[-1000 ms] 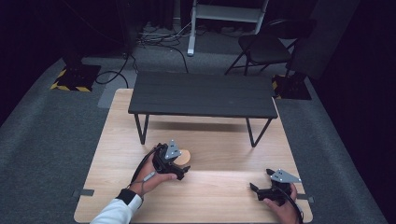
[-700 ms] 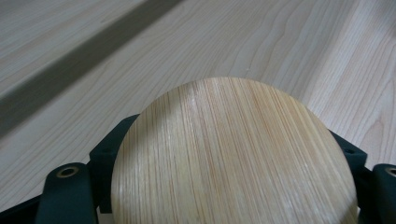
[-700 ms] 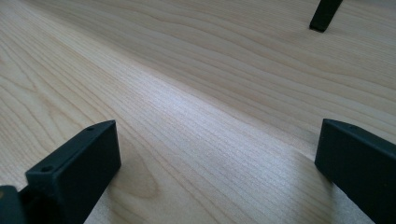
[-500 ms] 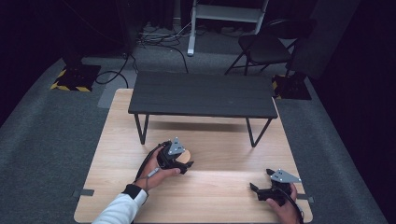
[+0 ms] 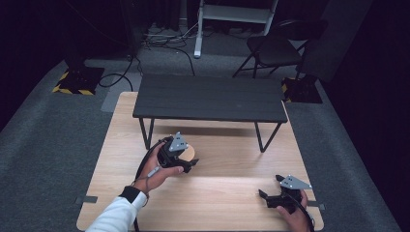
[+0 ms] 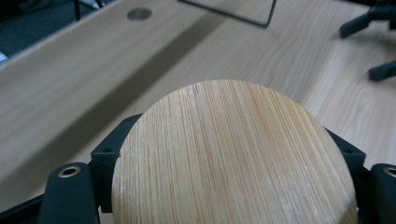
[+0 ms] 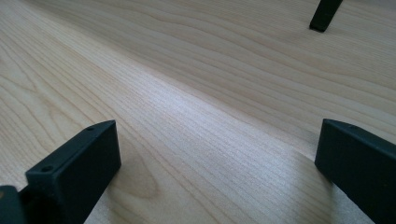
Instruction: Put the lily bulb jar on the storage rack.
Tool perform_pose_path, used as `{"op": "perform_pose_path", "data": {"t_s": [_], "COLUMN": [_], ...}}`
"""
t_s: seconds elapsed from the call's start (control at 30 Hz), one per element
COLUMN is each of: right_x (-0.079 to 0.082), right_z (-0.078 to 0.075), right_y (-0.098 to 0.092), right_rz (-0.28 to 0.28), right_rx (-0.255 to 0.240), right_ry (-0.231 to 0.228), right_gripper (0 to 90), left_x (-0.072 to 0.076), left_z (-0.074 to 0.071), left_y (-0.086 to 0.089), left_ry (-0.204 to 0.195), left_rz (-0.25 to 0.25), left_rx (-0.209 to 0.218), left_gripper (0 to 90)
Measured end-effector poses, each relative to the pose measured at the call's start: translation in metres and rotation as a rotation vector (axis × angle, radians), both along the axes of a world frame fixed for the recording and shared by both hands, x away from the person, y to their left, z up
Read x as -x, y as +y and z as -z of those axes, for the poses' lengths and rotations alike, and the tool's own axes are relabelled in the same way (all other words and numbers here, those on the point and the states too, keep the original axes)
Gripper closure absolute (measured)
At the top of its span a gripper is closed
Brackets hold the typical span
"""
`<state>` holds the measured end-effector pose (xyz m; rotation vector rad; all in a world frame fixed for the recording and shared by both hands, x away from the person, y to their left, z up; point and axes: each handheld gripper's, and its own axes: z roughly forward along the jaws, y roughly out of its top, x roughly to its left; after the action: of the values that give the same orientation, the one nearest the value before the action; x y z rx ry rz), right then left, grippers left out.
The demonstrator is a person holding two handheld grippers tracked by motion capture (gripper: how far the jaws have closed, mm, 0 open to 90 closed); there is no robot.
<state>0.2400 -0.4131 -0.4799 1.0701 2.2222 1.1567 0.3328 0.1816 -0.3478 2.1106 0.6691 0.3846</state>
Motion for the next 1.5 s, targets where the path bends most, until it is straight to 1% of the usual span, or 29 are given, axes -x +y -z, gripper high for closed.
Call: {"op": "perform_pose_path", "data": {"t_s": [0.13,0.27,0.33,0.4,0.43,0.5,0.6,0.67,0.7,0.73,0.8,0.87,0.9,0.97,1.03,1.07,1.1,1.13,1.17,1.27,1.37,1.43,1.5], "right_x": [0.000,0.000,0.000,0.000,0.000,0.000,0.000,0.000,0.000,0.000,0.000,0.000,0.000,0.000,0.000,0.000,0.000,0.000,0.000,0.000,0.000,0.000,0.000], "right_z": [0.000,0.000,0.000,0.000,0.000,0.000,0.000,0.000,0.000,0.000,0.000,0.000,0.000,0.000,0.000,0.000,0.000,0.000,0.000,0.000,0.000,0.000,0.000], "right_y": [0.000,0.000,0.000,0.000,0.000,0.000,-0.001,-0.001,-0.001,-0.001,-0.001,-0.001,-0.001,-0.001,-0.001,-0.001,-0.001,-0.001,-0.001,-0.001,-0.001,-0.001,-0.001], "right_rz": [0.000,0.000,0.000,0.001,0.000,0.001,-0.003,-0.004,-0.004,-0.003,-0.004,-0.004,-0.004,-0.004,-0.004,-0.004,-0.005,-0.005,-0.005,-0.004,-0.004,-0.004,-0.005], "right_rx": [0.000,0.000,0.000,-0.001,0.000,-0.001,-0.001,-0.001,-0.001,-0.001,-0.001,0.000,0.000,0.000,0.000,0.000,0.001,0.001,0.001,0.000,0.000,0.000,-0.001], "right_ry": [0.000,0.000,0.000,0.000,0.000,0.002,0.001,0.001,0.001,0.001,0.001,0.001,0.001,0.001,0.001,0.001,0.000,0.000,0.000,0.001,0.001,0.001,0.002], "right_gripper": [0.0,0.0,0.0,0.0,0.0,0.0,0.0,0.0,0.0,0.0,0.0,0.0,0.0,0.0,0.0,0.0,0.0,0.0,0.0,0.0,0.0,0.0,0.0], "left_x": [-0.006,-0.020,-0.027,-0.032,-0.033,-0.036,-0.040,-0.046,-0.048,-0.050,-0.056,-0.061,-0.065,-0.071,-0.078,-0.081,-0.085,-0.085,-0.088,-0.096,-0.103,-0.109,-0.113], "left_z": [-0.033,-0.064,-0.077,-0.087,-0.092,-0.100,-0.113,-0.119,-0.123,-0.125,-0.131,-0.136,-0.138,-0.141,-0.143,-0.143,-0.143,-0.143,-0.143,-0.141,-0.138,-0.136,-0.134], "left_y": [-0.007,-0.018,-0.023,-0.026,-0.029,-0.035,-0.044,-0.047,-0.050,-0.052,-0.056,-0.060,-0.063,-0.070,-0.076,-0.078,-0.080,-0.080,-0.082,-0.088,-0.098,-0.102,-0.107], "left_ry": [-0.023,-0.017,-0.025,-0.030,-0.042,-0.055,-0.079,-0.077,-0.082,-0.086,-0.079,-0.089,-0.085,-0.091,-0.085,-0.090,-0.087,-0.087,-0.088,-0.102,-0.116,-0.103,-0.102], "left_rz": [0.024,0.057,0.066,0.071,0.078,0.084,0.089,0.094,0.090,0.088,0.087,0.082,0.080,0.075,0.066,0.064,0.068,0.068,0.069,0.067,0.056,0.061,0.059], "left_rx": [0.021,0.039,0.041,0.060,0.058,0.059,0.043,0.046,0.040,0.038,0.038,0.028,0.027,0.006,0.002,0.000,0.006,0.006,0.011,0.021,0.002,0.007,-0.006], "left_gripper": [24.3,24.3,24.3,24.3,24.4,24.3,24.3,24.3,24.3,24.3,24.3,24.3,24.3,24.3,24.3,24.3,24.3,24.3,24.3,24.3,24.2,24.2,24.2]}}
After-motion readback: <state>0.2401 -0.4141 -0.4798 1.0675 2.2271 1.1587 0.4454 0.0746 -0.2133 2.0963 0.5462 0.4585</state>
